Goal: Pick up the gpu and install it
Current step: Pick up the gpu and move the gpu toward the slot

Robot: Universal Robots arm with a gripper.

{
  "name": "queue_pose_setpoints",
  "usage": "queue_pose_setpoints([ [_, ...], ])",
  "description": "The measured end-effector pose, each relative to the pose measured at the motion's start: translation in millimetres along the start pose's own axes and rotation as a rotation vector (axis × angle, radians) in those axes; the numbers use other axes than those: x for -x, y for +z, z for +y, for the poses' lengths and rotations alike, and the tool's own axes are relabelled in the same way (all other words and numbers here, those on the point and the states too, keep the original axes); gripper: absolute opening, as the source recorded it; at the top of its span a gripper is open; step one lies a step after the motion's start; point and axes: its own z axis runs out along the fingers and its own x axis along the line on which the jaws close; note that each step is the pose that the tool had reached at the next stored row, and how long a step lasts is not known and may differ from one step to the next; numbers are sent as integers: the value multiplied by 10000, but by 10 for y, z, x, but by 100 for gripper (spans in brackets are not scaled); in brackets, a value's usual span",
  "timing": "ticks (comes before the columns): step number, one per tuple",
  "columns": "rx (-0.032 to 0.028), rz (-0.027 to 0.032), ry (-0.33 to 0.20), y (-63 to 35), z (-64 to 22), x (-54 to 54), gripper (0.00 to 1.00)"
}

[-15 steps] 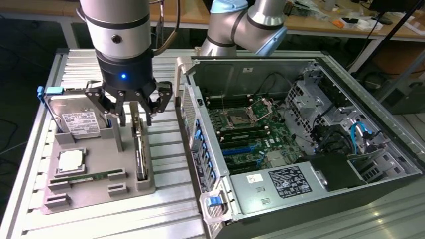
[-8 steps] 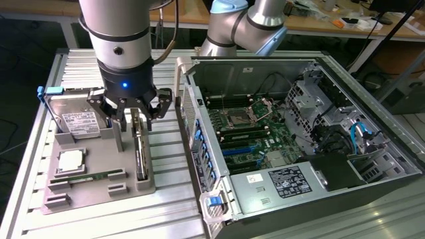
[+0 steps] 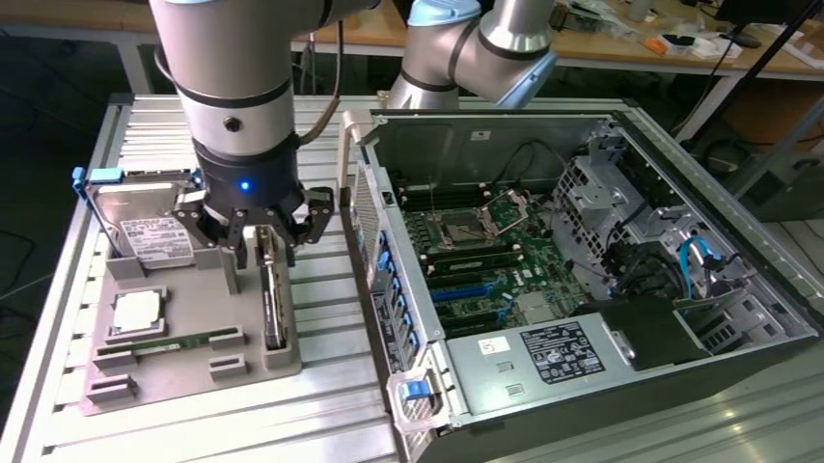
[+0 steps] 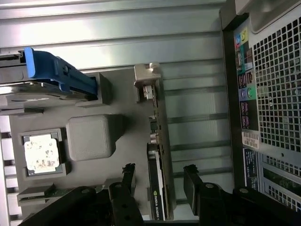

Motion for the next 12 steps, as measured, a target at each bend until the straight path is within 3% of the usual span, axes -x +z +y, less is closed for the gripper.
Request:
queue_pose_setpoints([
  [5, 0, 0, -13, 100, -11, -2, 54],
  [12, 3, -2, -13, 115, -12, -2, 54],
])
